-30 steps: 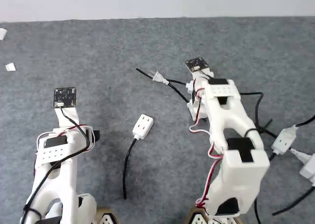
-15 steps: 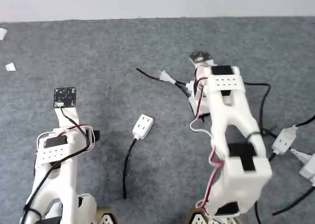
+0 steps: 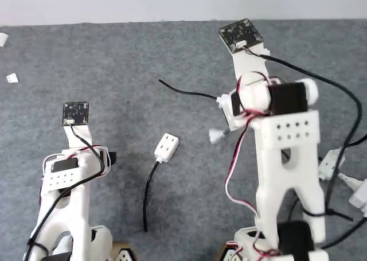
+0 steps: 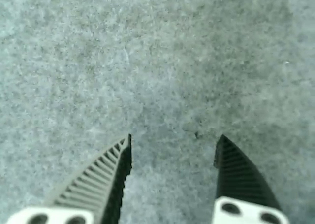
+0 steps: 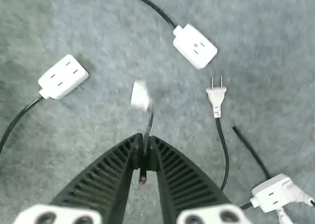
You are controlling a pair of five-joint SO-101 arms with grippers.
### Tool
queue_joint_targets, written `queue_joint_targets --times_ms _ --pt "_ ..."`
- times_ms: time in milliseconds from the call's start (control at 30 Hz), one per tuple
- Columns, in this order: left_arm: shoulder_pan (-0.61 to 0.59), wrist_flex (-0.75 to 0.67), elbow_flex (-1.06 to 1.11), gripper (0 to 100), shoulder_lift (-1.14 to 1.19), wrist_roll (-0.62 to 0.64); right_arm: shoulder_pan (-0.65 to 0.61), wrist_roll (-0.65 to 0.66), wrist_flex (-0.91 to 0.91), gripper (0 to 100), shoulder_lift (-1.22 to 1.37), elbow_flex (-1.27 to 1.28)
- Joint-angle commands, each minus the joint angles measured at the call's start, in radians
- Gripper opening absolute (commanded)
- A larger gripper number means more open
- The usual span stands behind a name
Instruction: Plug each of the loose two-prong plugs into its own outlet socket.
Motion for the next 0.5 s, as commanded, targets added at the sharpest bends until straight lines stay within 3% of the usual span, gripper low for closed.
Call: queue_joint_targets --times_ms 0,333,467 --pt "0.002 -0.020 -0.058 26 -0.002 -0.006 -0.039 0.005 0.044 0.8 -0.074 -0.049" --pt "0.002 -0.020 -0.056 26 -0.002 -0.006 0.002 -0.003 -0.039 0.9 0.137 0.069" --pt "0.002 -0.020 -0.056 26 -0.002 -0.006 0.007 -0.089 -0.071 2.5 0.216 0.077"
